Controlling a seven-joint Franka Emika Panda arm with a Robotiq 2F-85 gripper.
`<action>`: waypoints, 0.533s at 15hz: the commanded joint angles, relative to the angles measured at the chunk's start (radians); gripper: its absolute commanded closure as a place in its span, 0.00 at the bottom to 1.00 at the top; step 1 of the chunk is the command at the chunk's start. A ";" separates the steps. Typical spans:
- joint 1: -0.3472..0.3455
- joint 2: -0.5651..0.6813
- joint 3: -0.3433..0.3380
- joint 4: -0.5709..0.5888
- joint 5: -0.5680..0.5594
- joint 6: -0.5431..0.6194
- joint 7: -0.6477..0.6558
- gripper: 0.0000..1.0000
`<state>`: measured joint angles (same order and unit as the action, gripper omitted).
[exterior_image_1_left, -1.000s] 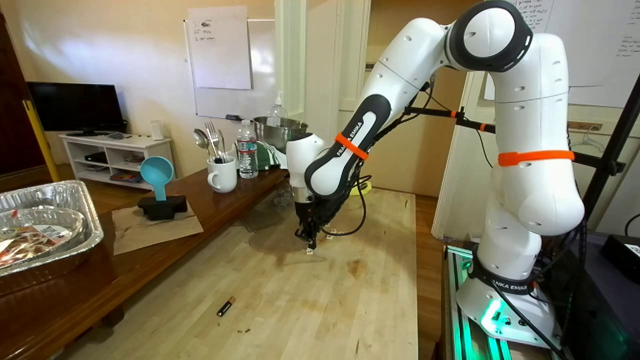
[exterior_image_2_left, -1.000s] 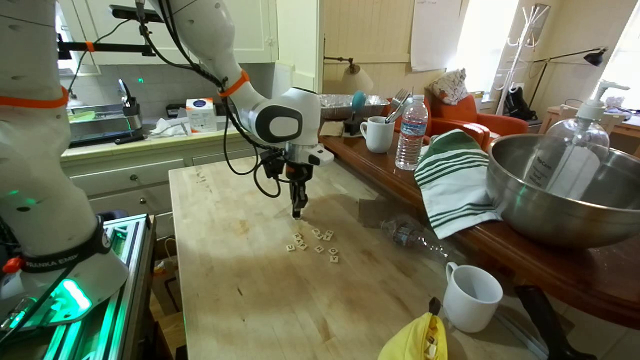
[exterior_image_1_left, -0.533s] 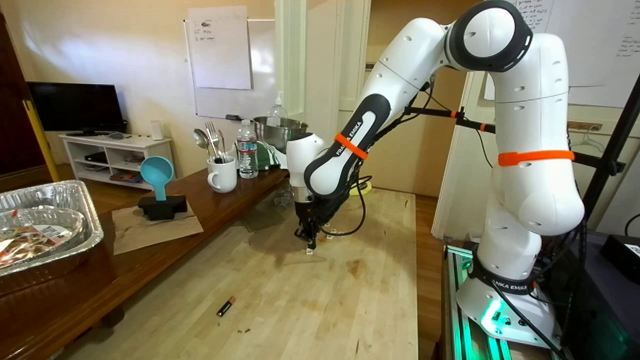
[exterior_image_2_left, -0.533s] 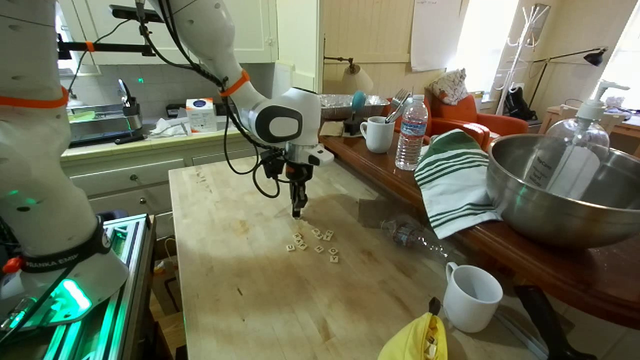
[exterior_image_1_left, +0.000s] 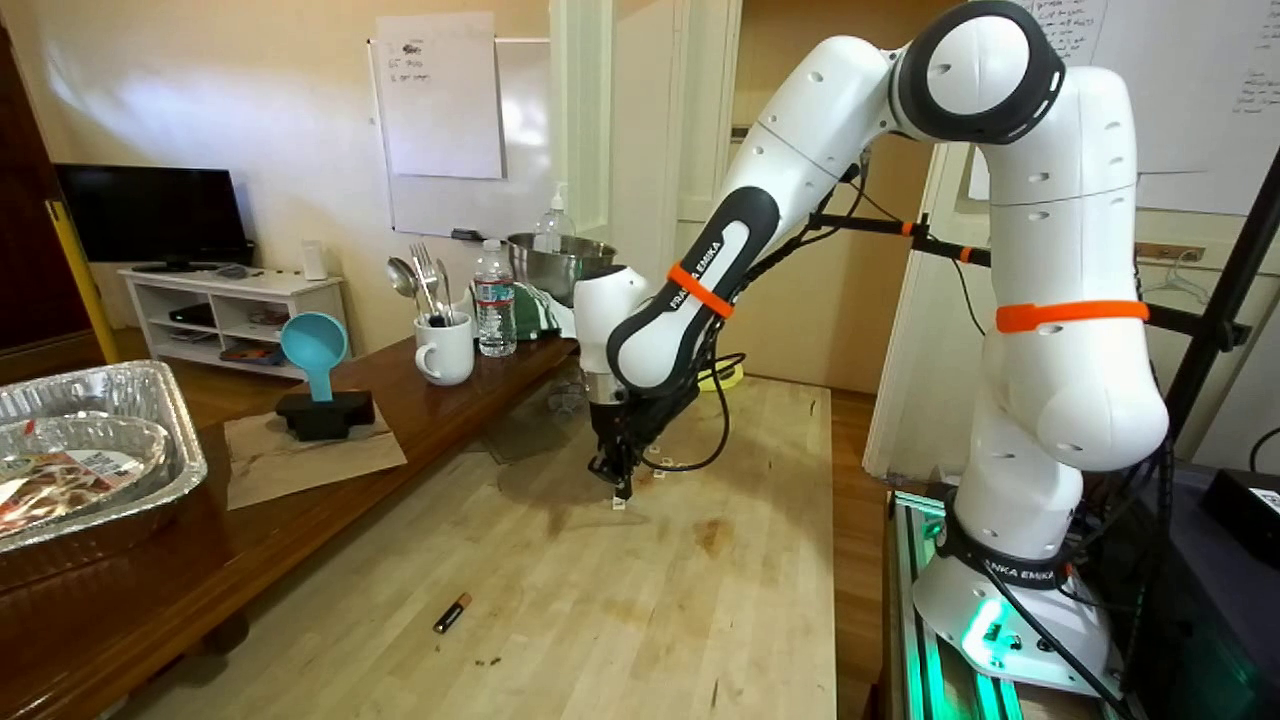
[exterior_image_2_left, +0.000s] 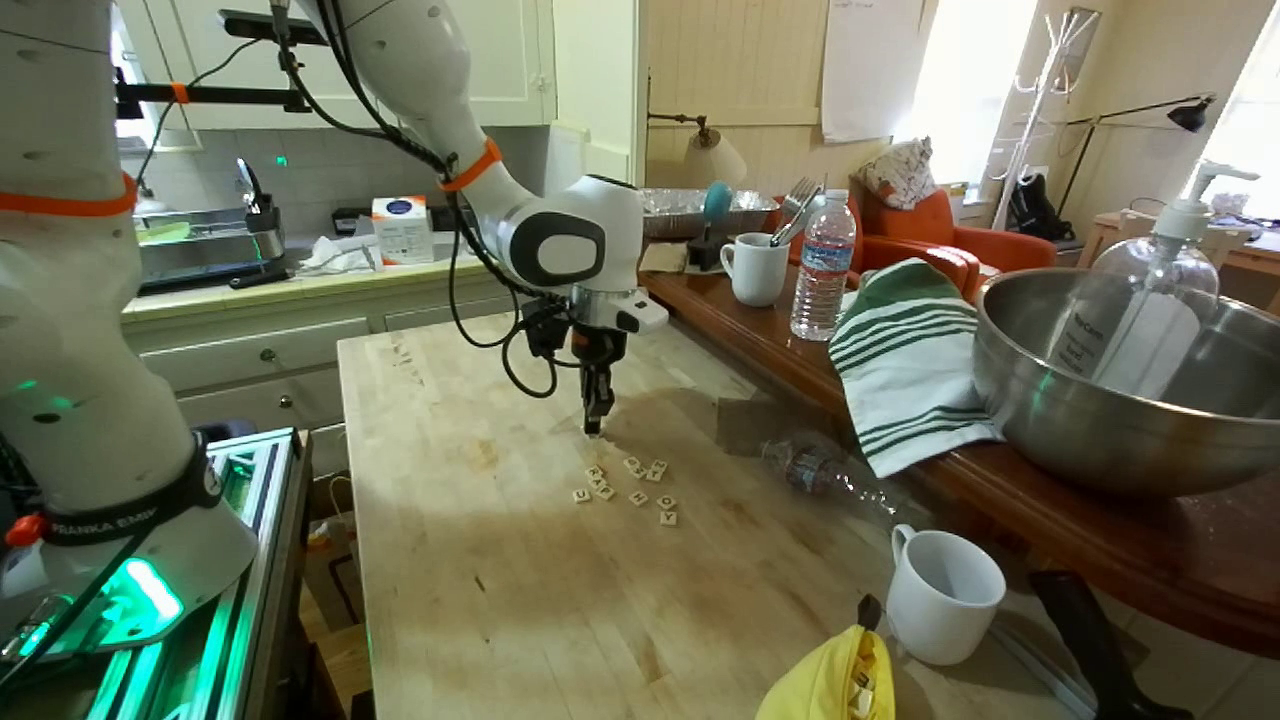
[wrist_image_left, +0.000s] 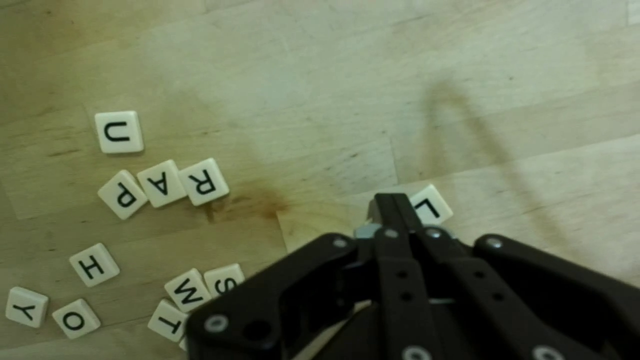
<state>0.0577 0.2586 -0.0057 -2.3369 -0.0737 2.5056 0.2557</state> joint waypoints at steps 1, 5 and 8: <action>-0.001 -0.001 0.001 0.000 0.032 -0.010 -0.006 1.00; -0.001 -0.020 0.000 -0.008 0.036 -0.009 -0.008 1.00; -0.001 -0.034 -0.002 -0.013 0.029 -0.007 -0.008 1.00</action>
<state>0.0575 0.2499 -0.0063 -2.3369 -0.0610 2.5056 0.2557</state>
